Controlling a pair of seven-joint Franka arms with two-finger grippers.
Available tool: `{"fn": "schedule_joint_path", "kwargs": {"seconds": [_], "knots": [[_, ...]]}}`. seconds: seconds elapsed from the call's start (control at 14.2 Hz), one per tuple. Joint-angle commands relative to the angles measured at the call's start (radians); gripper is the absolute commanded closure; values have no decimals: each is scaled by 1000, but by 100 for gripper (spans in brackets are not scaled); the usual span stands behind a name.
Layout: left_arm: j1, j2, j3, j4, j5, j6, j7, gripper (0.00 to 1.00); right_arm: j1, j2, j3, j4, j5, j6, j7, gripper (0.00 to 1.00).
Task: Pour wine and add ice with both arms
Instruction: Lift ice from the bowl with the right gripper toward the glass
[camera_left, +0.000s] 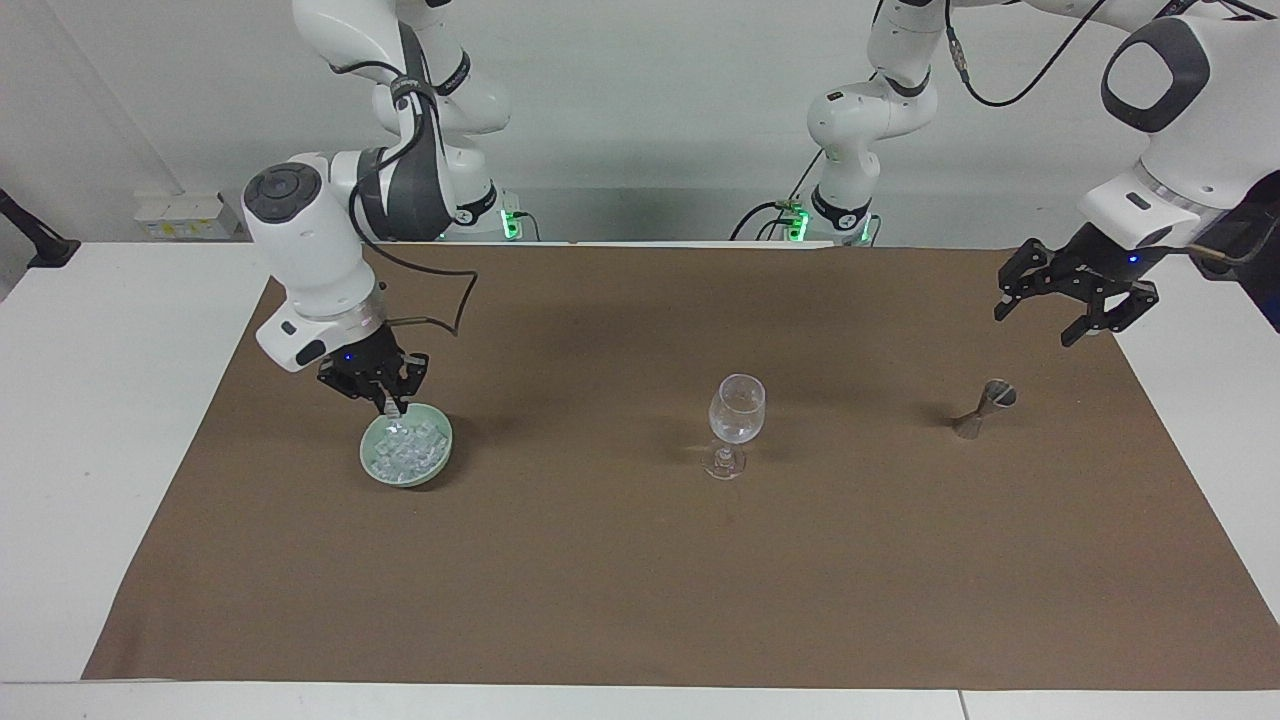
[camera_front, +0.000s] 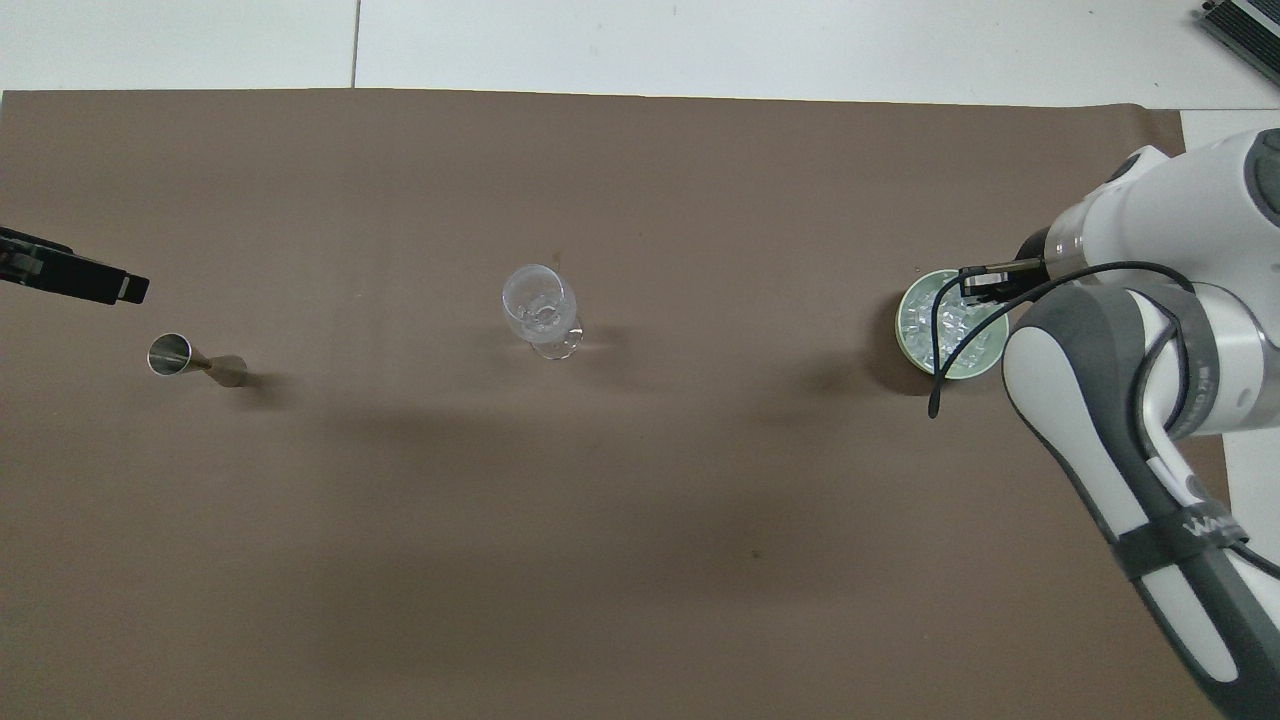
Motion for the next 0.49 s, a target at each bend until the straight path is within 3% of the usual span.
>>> {"fn": "schedule_joint_path", "kwargs": {"seconds": [0.0,0.21,0.42], "knots": [[-11,-103,12,-97,27,12,-162,2,-5,-6,65,71,8,-76,147,100],[-11,-180,9,-163,73,24,-262,0,-6,-2,131,108,-6,-92,293,100],[-11,-197,6,-172,88,24,-328,0,-6,0,165,109,2,-70,328,100]]}}
